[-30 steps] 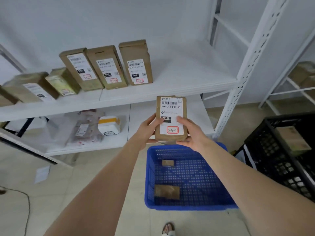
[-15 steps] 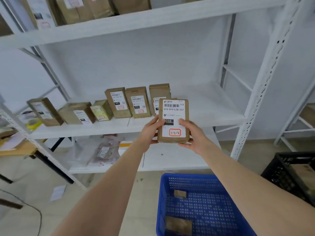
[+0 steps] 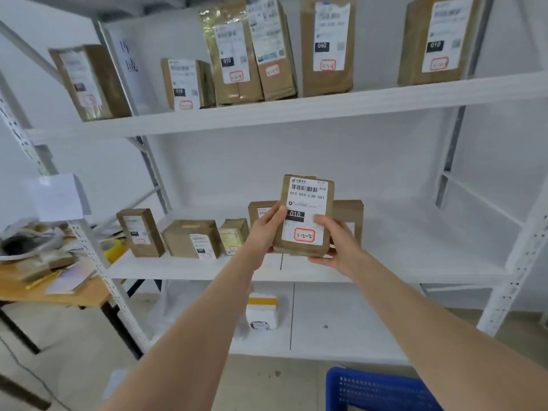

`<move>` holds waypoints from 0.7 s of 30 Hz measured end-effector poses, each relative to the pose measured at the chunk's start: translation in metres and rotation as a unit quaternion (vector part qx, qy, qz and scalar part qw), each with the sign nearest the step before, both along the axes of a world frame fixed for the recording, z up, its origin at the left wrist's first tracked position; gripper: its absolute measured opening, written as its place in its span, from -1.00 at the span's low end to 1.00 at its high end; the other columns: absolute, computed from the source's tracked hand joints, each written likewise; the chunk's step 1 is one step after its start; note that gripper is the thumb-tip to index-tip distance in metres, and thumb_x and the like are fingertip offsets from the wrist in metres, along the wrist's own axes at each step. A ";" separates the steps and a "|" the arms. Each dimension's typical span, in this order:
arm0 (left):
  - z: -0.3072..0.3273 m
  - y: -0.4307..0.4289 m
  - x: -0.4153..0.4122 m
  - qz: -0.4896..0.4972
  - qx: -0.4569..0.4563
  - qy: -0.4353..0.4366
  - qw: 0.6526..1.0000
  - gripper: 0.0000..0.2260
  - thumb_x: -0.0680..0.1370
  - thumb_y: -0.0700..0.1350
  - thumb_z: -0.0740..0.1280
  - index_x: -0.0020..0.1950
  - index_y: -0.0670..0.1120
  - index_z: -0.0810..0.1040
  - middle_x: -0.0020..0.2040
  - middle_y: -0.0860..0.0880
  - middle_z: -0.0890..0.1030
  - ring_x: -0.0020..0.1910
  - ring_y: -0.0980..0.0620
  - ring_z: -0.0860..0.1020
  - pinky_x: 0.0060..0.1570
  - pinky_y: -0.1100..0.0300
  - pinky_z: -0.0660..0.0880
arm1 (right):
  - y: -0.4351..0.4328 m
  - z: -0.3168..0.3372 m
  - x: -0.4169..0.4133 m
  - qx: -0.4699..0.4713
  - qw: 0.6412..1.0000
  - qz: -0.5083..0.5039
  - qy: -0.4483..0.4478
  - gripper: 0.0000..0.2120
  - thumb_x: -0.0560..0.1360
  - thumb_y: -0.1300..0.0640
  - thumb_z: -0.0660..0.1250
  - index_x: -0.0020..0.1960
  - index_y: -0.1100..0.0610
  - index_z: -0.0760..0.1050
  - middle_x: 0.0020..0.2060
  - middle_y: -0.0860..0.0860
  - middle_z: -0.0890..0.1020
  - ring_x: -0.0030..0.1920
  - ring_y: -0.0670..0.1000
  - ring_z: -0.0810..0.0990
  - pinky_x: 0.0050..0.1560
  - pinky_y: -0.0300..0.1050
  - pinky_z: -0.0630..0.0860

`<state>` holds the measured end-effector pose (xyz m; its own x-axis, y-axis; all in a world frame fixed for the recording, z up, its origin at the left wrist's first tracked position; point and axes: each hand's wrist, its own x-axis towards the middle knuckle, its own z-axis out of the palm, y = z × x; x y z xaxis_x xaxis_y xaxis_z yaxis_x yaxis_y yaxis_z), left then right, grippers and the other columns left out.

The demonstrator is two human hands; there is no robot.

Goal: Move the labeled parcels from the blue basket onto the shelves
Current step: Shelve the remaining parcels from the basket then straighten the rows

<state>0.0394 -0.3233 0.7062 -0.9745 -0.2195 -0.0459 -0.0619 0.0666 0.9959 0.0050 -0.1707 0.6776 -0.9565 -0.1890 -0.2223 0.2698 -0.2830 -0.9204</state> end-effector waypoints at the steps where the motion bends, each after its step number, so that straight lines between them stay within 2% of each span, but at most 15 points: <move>1: 0.010 -0.015 -0.002 -0.002 -0.001 0.015 1.000 -0.69 0.57 0.13 0.23 0.31 0.20 0.41 -0.09 0.11 0.63 -0.14 0.10 0.60 -0.17 0.18 0.54 | -0.016 0.009 -0.004 -0.004 1.000 0.004 0.010 -0.63 0.41 0.00 0.44 0.15 -0.02 0.40 0.02 0.04 0.64 0.07 0.11 0.60 0.02 0.23 0.58; 4: 0.037 -0.056 -0.008 -0.009 0.001 0.054 0.999 -0.84 0.59 0.07 0.21 0.16 0.20 0.47 -0.08 0.11 0.65 -0.17 0.14 0.62 -0.29 0.25 0.53 | -0.060 0.035 -0.016 -0.011 0.999 0.004 0.032 -0.58 0.40 0.00 0.46 0.18 -0.03 0.37 0.03 0.05 0.63 0.08 0.12 0.58 0.05 0.25 0.57; 6: 0.050 -0.080 -0.015 -0.006 -0.006 0.073 0.997 -0.83 0.60 0.07 0.21 0.15 0.15 0.52 -0.06 0.09 0.67 -0.17 0.14 0.63 -0.27 0.24 0.56 | -0.083 0.051 -0.023 -0.009 0.999 0.010 0.048 -0.53 0.41 0.01 0.45 0.23 -0.03 0.33 0.02 0.06 0.62 0.06 0.11 0.58 0.07 0.25 0.56; 8: 0.061 -0.099 -0.023 0.007 -0.010 0.081 0.997 -0.78 0.60 0.08 0.20 0.19 0.13 0.53 -0.06 0.10 0.67 -0.14 0.13 0.63 -0.23 0.21 0.56 | -0.102 0.065 -0.030 -0.008 0.998 0.017 0.064 -0.51 0.43 0.02 0.44 0.26 -0.02 0.31 -0.01 0.06 0.63 0.04 0.09 0.59 0.07 0.23 0.56; 12: 0.083 -0.125 -0.039 0.031 -0.012 0.096 0.995 -0.71 0.60 0.10 0.17 0.30 0.11 0.47 -0.06 0.08 0.66 -0.15 0.12 0.62 -0.29 0.26 0.49 | -0.132 0.091 -0.051 0.002 0.995 0.031 0.097 -0.47 0.42 0.00 0.44 0.30 -0.01 0.29 -0.04 0.05 0.64 0.03 0.08 0.61 0.08 0.23 0.56; 15: 0.101 -0.138 -0.050 0.048 -0.018 0.119 0.992 -0.72 0.62 0.10 0.14 0.31 0.13 0.44 -0.10 0.09 0.65 -0.17 0.12 0.61 -0.29 0.26 0.47 | -0.149 0.110 -0.067 0.007 0.991 0.040 0.124 -0.47 0.43 -0.02 0.43 0.31 0.00 0.29 -0.07 0.04 0.65 0.00 0.07 0.61 0.06 0.23 0.58; 21: 0.140 -0.165 -0.064 0.059 -0.042 0.169 0.983 -0.68 0.62 0.09 0.13 0.33 0.09 0.46 -0.01 0.09 0.65 -0.11 0.14 0.61 -0.33 0.32 0.49 | -0.182 0.148 -0.089 0.005 0.984 0.044 0.171 -0.47 0.44 -0.04 0.42 0.32 -0.01 0.28 -0.06 0.04 0.64 0.01 0.05 0.61 0.02 0.16 0.60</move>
